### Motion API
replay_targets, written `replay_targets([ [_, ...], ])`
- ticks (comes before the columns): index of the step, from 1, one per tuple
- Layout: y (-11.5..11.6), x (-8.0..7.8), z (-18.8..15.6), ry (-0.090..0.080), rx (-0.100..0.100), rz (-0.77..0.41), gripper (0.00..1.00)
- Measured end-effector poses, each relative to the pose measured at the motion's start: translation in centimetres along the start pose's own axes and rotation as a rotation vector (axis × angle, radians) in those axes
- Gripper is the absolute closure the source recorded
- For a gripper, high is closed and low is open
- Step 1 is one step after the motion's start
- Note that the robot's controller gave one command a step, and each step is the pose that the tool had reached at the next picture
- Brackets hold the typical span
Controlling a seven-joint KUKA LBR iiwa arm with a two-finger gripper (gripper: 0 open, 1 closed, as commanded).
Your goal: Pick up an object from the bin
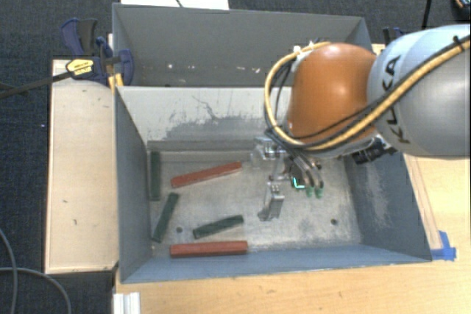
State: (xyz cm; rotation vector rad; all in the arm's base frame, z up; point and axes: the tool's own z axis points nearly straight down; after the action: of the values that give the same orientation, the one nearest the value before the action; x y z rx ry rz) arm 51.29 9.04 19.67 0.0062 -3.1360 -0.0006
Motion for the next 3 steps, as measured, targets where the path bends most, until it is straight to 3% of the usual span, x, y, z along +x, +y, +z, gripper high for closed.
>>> replay_targets([
  [1, 2.9, 0.0, 12.9, -0.003, 0.000, -0.126, 0.00],
  [2, 2.8, -0.2, 12.6, -0.007, 0.000, -0.120, 1.00],
  [3, 4.1, 1.8, -2.3, -0.015, -0.001, -0.146, 1.00],
])
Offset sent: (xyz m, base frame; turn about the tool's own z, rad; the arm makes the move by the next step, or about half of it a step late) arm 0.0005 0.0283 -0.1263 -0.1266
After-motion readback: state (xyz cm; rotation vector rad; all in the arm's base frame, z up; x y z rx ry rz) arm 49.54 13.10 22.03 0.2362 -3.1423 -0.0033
